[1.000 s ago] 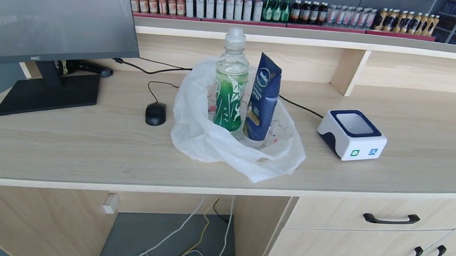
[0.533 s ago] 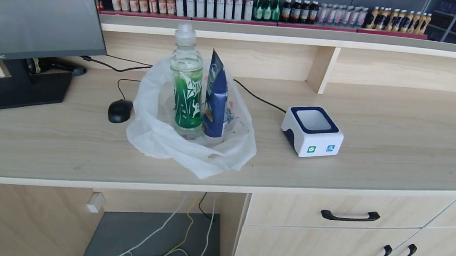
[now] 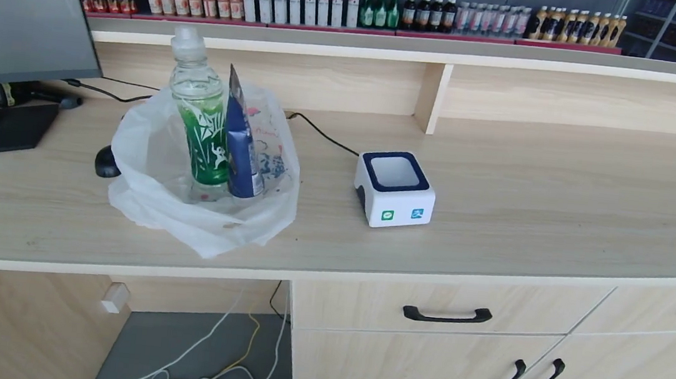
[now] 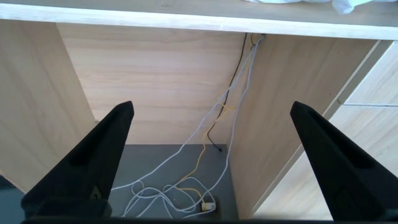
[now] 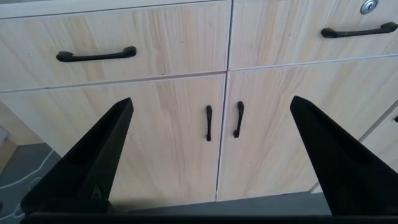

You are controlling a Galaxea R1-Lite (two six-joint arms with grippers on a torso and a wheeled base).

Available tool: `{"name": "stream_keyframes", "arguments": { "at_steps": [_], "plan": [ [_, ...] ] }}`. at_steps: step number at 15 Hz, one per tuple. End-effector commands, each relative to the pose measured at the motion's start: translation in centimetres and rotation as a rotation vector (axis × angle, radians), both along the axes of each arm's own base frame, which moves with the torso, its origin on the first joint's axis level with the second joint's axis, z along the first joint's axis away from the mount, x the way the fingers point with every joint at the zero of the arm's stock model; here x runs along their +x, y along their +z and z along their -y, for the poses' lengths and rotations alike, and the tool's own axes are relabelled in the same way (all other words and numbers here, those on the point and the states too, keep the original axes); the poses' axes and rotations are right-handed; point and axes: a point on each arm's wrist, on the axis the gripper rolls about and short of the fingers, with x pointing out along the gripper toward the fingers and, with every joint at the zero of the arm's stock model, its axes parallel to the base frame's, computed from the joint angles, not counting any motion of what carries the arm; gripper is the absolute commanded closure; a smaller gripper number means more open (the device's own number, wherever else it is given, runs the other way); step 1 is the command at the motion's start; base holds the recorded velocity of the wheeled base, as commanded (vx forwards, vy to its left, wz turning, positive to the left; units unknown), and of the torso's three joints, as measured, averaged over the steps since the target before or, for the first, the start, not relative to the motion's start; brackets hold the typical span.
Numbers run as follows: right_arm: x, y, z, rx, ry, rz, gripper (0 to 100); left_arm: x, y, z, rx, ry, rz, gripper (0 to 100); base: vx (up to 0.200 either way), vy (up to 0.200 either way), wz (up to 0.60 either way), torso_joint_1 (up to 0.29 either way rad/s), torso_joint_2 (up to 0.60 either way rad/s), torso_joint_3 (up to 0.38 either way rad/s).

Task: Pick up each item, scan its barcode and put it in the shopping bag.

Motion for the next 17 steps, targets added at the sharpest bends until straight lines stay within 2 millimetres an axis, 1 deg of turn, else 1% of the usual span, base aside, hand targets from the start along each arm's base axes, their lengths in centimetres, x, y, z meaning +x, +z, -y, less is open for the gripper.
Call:
{"name": "stream_keyframes", "arguments": {
  "at_steps": [1, 5, 17],
  "plan": [
    [0.01, 0.01, 0.00, 0.000, 0.001, -0.001, 0, 0.00, 0.00, 0.00, 0.000, 0.000, 0.000, 0, 0.000, -0.200, 0.00, 0.002, 0.00, -0.002],
    [0.01, 0.01, 0.00, -0.008, 0.002, -0.001, 0, 0.00, 0.00, 0.00, -0.002, 0.000, 0.000, 0, 0.000, -0.200, 0.00, 0.002, 0.00, 0.002],
    [0.01, 0.01, 0.00, -0.002, 0.002, -0.001, 0, 0.00, 0.00, 0.00, 0.007, -0.002, 0.000, 0, 0.000, 0.000, 0.00, 0.000, 0.00, 0.000]
  ]
}}
